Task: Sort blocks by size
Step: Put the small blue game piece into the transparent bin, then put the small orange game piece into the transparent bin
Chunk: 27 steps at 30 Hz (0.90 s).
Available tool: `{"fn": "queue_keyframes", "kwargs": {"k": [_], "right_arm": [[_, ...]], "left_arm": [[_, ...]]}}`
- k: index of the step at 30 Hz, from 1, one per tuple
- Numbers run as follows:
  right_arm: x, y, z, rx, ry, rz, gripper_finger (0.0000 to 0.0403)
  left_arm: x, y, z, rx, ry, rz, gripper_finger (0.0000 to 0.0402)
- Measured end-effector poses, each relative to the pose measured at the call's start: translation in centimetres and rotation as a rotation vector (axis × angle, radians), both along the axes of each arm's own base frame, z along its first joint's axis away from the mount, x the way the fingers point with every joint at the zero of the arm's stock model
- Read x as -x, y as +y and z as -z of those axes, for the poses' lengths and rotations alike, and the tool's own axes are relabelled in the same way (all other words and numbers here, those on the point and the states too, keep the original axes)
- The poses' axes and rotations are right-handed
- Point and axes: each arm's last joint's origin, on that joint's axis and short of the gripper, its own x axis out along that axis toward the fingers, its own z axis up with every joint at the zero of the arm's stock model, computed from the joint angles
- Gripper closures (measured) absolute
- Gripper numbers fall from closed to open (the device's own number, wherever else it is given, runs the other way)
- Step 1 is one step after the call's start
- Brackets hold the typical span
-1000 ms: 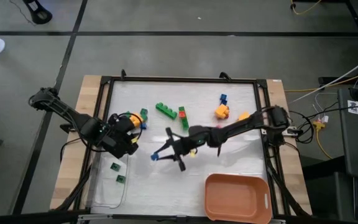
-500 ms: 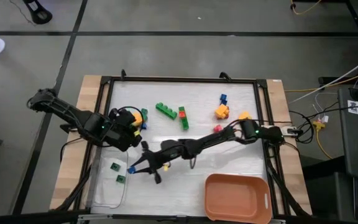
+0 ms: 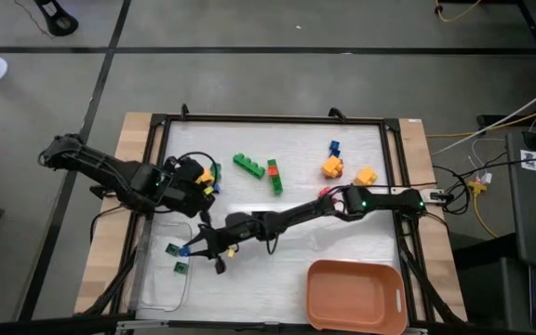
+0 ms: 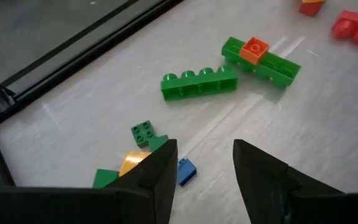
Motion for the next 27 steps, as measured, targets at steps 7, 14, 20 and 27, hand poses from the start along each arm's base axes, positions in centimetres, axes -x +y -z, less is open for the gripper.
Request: {"fn": "queue_keyframes", "kwargs": {"k": [7, 14, 20, 27], "right_arm": [[-0.05, -0.19, 0.02, 0.002, 0.007, 0.022, 0.0294], [-0.05, -0.18, 0.05, 0.002, 0.009, 0.028, 0.0289], [-0.09, -0.31, 0.16, -0.024, 0.031, 0.079, 0.0236], [-0.12, -0.47, 0.21, -0.023, 0.039, 0.136, 0.0192]], "left_arm": [[-0.08, 0.20, -0.01, 0.001, -0.003, -0.011, 0.0258], [-0.07, 0.20, -0.01, -0.003, 0.003, -0.004, 0.0258], [-0.08, 0.19, 0.00, -0.003, 0.003, -0.004, 0.0258], [-0.08, 0.19, 0.00, -0.003, 0.003, -0.004, 0.0258]]}}
